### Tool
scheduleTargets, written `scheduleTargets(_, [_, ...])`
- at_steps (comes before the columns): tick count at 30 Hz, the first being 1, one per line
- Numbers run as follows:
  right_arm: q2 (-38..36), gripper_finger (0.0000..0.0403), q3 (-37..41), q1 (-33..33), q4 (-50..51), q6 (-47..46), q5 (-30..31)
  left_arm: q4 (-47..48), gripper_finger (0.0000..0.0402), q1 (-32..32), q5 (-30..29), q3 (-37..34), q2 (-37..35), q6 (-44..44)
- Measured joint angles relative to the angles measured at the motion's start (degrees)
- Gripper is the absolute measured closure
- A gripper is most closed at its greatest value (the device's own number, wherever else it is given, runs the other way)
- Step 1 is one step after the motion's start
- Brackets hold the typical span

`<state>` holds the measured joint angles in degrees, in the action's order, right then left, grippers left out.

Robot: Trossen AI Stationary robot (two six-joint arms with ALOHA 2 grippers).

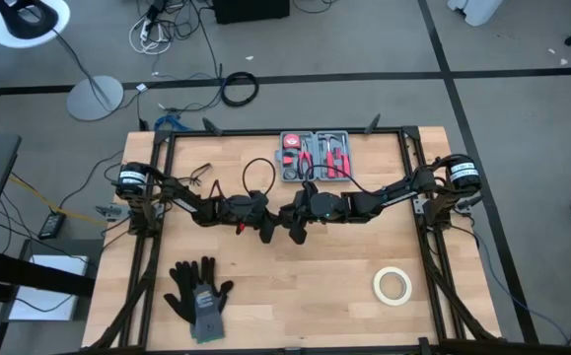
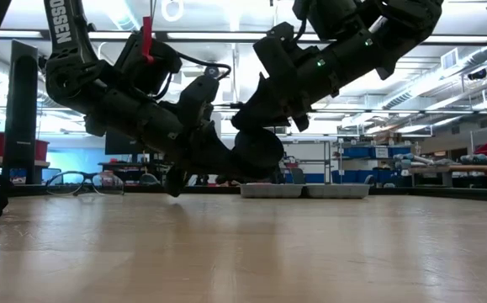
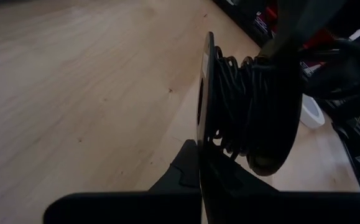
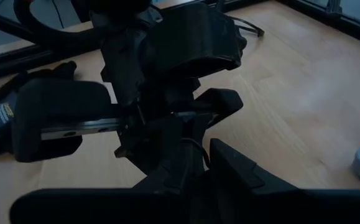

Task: Coil cords
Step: Coil the black wire onto the black spool

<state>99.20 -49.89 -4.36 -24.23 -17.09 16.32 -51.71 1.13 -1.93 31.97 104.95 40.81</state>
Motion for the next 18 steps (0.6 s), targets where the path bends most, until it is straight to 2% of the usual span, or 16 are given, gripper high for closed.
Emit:
scheduleTargets(9, [-0.7,0.0337,0.0,-0.5,0.6,-0.9,0.0,0.0,0.0401,0.0,0.4,0.0,0.0,0.0])
scheduleTargets(18, [-4.4,0.0292,-0.1,-0.5,6.3,-1.4,-0.7,-0.8,0.0401,0.0,0.5,0.0,0.0,0.0])
